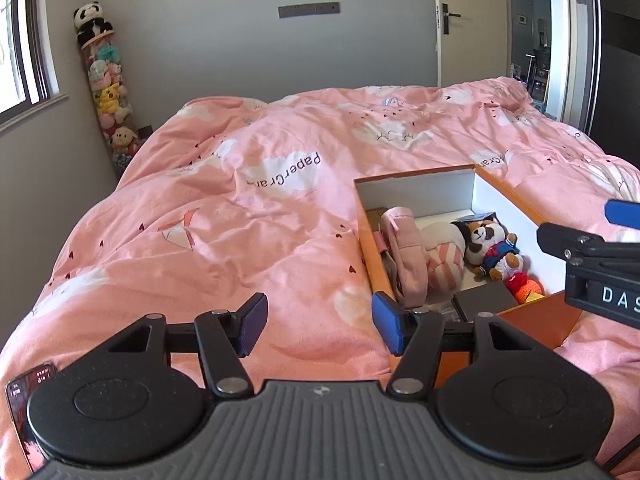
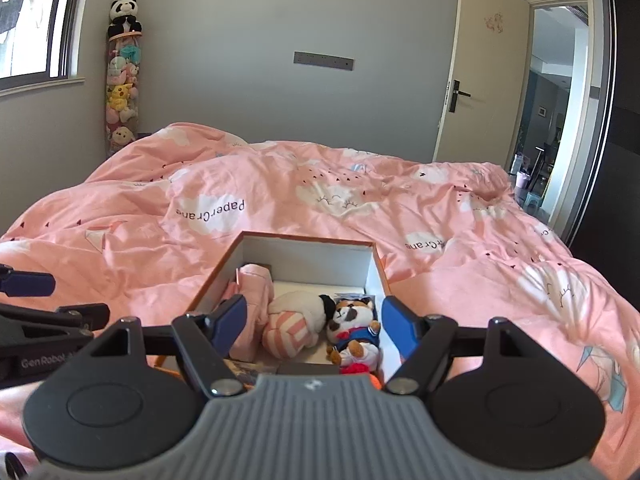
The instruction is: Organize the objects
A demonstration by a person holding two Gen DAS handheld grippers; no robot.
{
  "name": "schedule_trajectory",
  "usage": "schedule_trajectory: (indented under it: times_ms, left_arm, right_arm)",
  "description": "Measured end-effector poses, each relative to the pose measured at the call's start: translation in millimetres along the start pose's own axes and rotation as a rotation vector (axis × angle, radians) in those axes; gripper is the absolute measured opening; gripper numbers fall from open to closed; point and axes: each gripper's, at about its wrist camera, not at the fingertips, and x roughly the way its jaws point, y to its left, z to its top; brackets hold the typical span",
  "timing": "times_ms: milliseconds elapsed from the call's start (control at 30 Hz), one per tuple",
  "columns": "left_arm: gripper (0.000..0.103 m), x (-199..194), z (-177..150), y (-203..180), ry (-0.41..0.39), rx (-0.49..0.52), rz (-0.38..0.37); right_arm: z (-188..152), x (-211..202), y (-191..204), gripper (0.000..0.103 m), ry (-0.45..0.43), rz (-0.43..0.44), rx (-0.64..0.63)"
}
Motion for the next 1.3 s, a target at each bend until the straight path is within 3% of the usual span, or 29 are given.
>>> schedule_trajectory:
  times_ms: [567, 1300]
  left_arm:
    - [0.068, 33.9, -10.3, -3.2, 0.135, 0.007, -0.05]
    - [0.069, 36.5, -10.4, 1.0, 0.171, -0.01, -0.044]
  right_arm:
    - [-17.0, 30.7, 6.2, 0.076, 0.068, 0.058, 0.007]
    - [-22.1, 42.9, 9.9, 0.08, 0.152, 0.091, 0.016]
